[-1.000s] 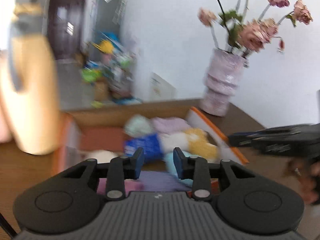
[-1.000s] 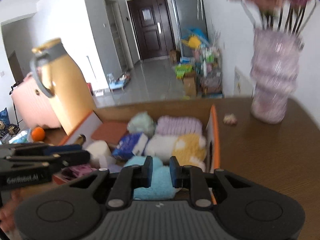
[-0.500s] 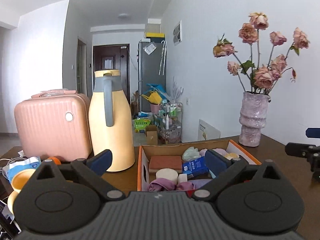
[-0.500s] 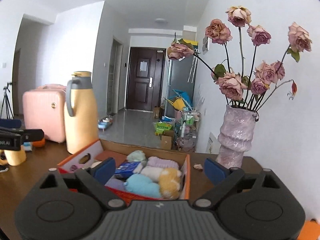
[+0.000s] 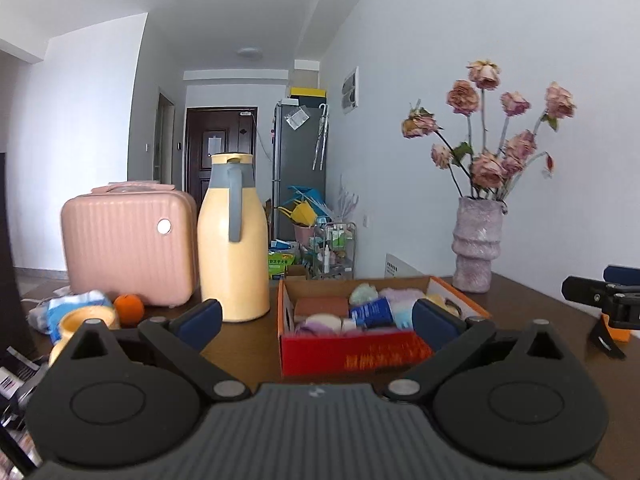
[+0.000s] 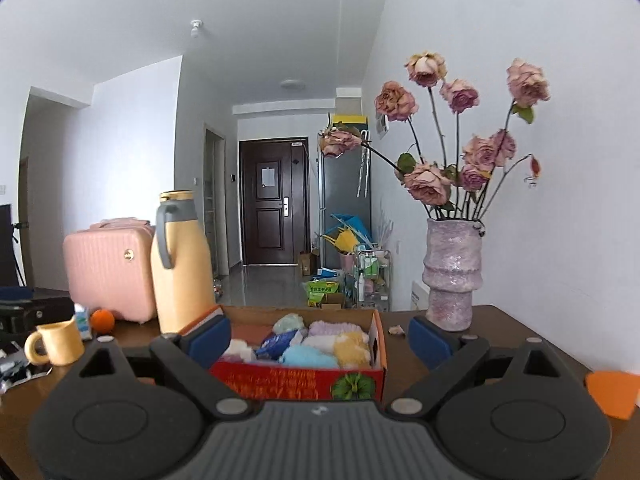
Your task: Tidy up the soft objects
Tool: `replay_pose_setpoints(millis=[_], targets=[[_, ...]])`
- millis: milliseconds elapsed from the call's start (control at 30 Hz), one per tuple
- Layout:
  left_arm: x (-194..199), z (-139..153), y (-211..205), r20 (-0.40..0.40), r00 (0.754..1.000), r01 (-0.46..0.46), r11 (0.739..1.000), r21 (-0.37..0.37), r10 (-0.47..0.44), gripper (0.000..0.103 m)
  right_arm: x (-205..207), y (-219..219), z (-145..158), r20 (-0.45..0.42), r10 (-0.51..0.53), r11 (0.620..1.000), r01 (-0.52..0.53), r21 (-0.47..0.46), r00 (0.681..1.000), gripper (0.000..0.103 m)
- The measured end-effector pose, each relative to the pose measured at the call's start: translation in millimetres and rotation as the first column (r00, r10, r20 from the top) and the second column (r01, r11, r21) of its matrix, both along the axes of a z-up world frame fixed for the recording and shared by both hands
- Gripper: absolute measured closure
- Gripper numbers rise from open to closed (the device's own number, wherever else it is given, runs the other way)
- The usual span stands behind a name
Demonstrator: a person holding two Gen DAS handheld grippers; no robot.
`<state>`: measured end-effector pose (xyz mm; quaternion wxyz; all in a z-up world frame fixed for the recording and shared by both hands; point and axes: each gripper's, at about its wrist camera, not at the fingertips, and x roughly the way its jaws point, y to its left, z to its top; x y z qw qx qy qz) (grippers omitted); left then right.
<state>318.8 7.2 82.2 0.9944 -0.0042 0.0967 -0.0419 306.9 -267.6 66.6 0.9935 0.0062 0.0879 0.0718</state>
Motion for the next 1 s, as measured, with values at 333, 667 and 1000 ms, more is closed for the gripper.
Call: replay_pose_setpoints(millis=[333,667,1000], targets=[[-131.7,-30.6,3.9,0.057,0.998,-0.025,0.999,0.043,0.023,0.000,-134.2,2.6,-33.4,0.019,0.048,0.998,-0.047,-0.042,0.999,0.007],[-289.1,-55.7,23.0,0.104,0.992,-0.073,0.995,0.074,0.065,0.000,-276.3,27.6,-72.5,-0.017,0.096,0.994,-0.096,-0.054,0.995,0.000],[-316.0,-67.6,26.3,0.050,0.998,-0.034,0.999,0.034,0.032,0.000,-289.1,35.9,-74.5,-0.006,0.077,0.997,-0.077,0.010,0.997,0.000]])
